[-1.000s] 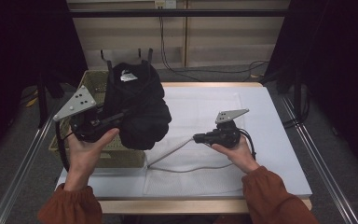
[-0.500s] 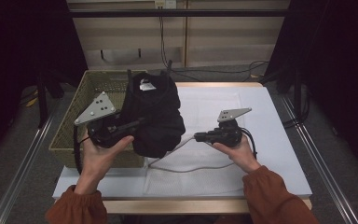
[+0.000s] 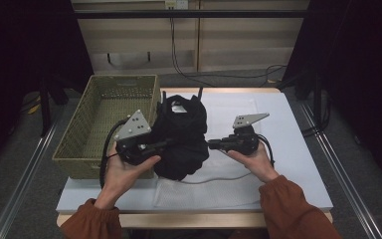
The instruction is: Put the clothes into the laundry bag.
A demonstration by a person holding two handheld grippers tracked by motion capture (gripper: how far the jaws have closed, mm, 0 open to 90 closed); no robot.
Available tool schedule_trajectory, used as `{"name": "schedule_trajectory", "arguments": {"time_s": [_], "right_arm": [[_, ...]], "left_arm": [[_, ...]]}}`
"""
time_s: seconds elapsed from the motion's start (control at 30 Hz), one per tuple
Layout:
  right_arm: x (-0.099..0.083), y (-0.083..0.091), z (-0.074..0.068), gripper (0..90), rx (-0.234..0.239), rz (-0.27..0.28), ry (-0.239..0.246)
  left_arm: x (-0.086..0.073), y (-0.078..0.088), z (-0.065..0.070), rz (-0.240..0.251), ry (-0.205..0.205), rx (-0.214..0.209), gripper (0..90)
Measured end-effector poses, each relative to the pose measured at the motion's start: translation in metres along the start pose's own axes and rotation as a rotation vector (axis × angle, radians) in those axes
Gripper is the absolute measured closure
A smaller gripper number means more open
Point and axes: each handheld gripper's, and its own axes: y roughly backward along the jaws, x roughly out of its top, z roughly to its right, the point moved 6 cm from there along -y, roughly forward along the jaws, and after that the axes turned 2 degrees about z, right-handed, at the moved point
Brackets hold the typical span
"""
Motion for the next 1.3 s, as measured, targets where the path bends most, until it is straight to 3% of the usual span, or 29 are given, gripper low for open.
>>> {"name": "schedule_trajectory", "arguments": {"time_s": [0.23,0.57,0.93,1.3], "right_arm": [[0.003,0.001,-0.002,89.0,0.007,0.008,0.001],[0.001,0.001,-0.002,89.0,0.008,0.009,-0.002],[0.002,0.004,-0.001,89.0,0.021,0.026,-0.026],[-0.004,0.001,0.003,89.0,0.008,0.012,-0.033]], "left_arm": [[-0.014,-0.016,0.015,-0.027,-0.002,-0.062,72.8],[-0.035,-0.037,0.027,-0.092,0.000,-0.110,72.8],[-0.064,-0.062,0.030,-0.174,-0.034,-0.120,72.5],[-0.078,-0.079,0.032,-0.197,-0.038,-0.124,71.5]]}}
